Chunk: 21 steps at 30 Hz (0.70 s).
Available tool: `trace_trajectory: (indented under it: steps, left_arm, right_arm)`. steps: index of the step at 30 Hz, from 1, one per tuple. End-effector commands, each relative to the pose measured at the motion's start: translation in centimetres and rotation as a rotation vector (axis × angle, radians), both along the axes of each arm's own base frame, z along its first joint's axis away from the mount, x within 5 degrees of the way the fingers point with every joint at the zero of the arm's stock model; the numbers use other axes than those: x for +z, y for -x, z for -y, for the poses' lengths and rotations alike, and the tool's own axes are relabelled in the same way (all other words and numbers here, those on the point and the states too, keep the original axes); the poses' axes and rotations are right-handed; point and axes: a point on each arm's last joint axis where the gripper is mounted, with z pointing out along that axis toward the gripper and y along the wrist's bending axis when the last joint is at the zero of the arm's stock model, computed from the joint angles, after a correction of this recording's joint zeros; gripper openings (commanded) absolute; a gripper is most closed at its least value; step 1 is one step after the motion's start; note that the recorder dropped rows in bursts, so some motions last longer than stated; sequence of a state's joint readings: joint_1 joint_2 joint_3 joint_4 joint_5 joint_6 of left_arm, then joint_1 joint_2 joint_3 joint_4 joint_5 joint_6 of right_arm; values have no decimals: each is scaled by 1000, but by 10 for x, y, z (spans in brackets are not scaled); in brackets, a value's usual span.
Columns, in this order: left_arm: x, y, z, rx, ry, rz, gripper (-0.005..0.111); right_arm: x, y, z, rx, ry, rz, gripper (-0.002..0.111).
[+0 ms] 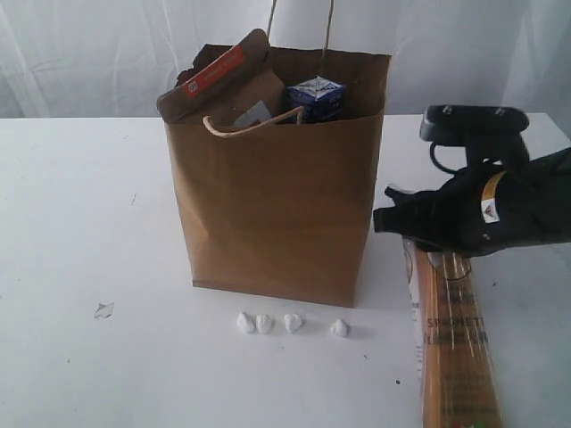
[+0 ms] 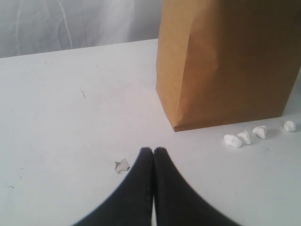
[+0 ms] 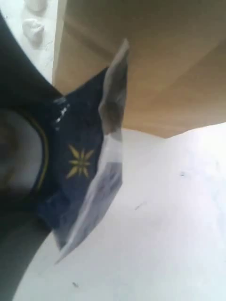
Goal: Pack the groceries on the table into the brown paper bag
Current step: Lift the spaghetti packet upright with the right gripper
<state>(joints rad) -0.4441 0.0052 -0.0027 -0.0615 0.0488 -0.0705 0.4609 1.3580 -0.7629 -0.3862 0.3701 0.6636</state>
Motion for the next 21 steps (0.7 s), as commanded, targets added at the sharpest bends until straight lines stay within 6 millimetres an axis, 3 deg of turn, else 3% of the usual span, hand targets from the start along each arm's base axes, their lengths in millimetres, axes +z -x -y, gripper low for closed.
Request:
trace_trajectory:
  steps: [1, 11, 21]
  left_arm:
    - [0, 0, 0, 3, 10, 1, 0]
    - [0, 0, 0, 3, 10, 1, 0]
    - [0, 0, 0, 3, 10, 1, 0]
  right_arm:
    - [35, 14, 9, 10, -30, 124, 0]
    - [102, 45, 29, 45, -22, 381, 0]
    - [176, 51, 30, 125, 1, 666, 0]
